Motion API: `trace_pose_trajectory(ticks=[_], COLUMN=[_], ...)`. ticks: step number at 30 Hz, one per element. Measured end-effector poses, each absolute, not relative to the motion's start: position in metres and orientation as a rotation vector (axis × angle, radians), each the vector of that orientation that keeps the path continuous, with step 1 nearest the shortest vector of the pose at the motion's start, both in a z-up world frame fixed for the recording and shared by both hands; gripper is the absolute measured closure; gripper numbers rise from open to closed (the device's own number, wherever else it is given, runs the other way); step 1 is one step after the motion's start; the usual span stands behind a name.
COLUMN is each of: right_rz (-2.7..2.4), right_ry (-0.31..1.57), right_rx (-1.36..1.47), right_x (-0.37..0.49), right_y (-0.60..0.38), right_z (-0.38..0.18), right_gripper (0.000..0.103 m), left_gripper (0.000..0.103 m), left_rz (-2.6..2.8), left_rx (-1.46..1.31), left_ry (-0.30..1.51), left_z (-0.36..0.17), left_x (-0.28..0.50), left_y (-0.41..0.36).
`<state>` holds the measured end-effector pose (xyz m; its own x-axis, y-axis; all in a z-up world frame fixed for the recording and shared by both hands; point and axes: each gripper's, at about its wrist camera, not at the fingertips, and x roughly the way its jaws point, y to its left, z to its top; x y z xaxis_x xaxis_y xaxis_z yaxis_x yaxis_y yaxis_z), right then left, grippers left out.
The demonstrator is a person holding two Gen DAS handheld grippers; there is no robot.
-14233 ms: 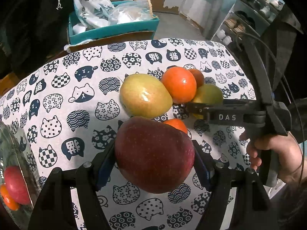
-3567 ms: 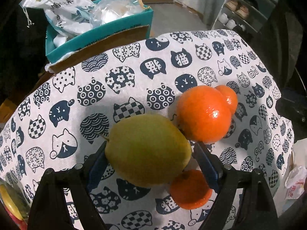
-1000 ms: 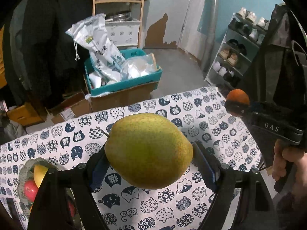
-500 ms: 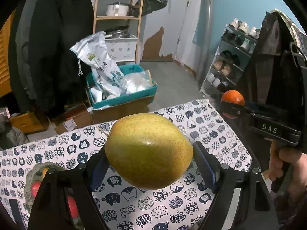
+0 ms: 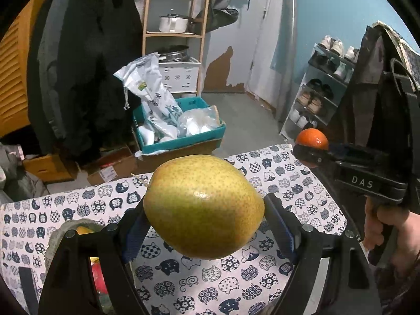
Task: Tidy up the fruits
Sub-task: 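Lift the pear and orange and carry both toward the glass bowl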
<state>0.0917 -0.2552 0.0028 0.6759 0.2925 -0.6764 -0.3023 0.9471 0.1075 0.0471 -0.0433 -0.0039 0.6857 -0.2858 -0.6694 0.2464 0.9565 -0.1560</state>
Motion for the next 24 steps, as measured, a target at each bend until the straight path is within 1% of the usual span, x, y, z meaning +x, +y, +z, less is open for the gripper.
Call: trace_pose_trajectory(ticks=[11, 24], right_rz=[0.434, 0.557], right_ry=[0.785, 0.816], right_rx=[-0.023, -0.044], right_x=[0.092, 0.095], right_y=[-0.203, -0.125], right_z=[-0.002, -0.009], right_gripper=[0.054, 0.054], left_gripper=[0.019, 0.019], left_rz=[-0.221, -0.095], left_rx=[-0.093, -0.179], left_ry=[0.765, 0.808], left_z=[-0.012, -0.041], left_x=[0.032, 0.01], left_y=[0.005, 0.087])
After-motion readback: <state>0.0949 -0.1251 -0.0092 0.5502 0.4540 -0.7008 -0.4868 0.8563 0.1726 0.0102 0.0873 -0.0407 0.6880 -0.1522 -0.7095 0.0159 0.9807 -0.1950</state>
